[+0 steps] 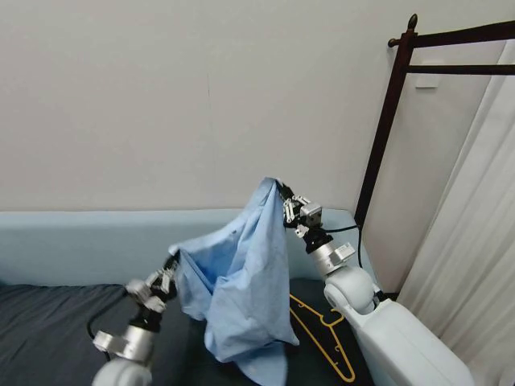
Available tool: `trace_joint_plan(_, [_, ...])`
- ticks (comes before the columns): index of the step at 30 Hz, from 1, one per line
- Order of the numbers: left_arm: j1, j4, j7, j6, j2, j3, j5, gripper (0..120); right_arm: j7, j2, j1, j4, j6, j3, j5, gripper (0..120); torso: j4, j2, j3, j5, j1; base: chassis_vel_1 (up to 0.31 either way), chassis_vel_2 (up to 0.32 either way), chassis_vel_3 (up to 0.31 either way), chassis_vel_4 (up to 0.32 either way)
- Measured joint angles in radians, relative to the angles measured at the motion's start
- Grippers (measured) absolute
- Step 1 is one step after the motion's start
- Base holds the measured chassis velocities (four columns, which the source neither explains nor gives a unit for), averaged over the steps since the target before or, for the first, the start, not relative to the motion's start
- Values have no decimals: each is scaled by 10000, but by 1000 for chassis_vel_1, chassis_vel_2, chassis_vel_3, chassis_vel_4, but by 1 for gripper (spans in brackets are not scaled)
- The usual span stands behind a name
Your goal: Pick up the clothes from the sofa and hang them on the clothes hanger.
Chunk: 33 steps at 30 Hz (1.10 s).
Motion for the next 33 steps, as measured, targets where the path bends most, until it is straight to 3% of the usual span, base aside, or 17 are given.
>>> trace_joint_plan(8, [-713,-1162,-603,905,2350,-1616,-1201,0,913,-340,1606,513,-390,118,-877,0,1,1,-1,2,0,0,0,0,0])
trace_joint_plan(11, [-594,-1278,-708,1148,2564,-2009,-1204,0,1058,-440,1760,574,-453,123,-1558,0,3,1,-2,2,0,0,0,0,0])
trace_joint_plan(17, [517,-1474,-896,1389,2226,-2187,-590,0,1134,-711,850,34,-76,104,-4541,0,1,0,1,3,1,0,0,0,0])
trace_joint_plan(19, [658,-1506,-889,1388,2124,-2149,-489,0,1151,-696,633,-61,-7,158,-4940,0,1,1,1,3,1,0,0,0,0])
trace_joint_plan(23, [999,-1644,-906,1442,1661,-1721,49,0,1816,-445,-394,-367,-46,397,-6546,0,-1,1,1,6,0,0,0,0,0])
trace_joint_plan(30, [1219,-1797,-1064,1736,1469,-1578,585,0,2933,-37,-749,-490,-350,750,-7769,0,0,1,0,6,0,0,0,0,0])
trace_joint_plan(33, [1578,-1980,-1287,1919,1258,-1579,1104,0,3798,234,-1086,-261,-1142,1025,-8394,0,1,1,0,5,0,0,0,0,0])
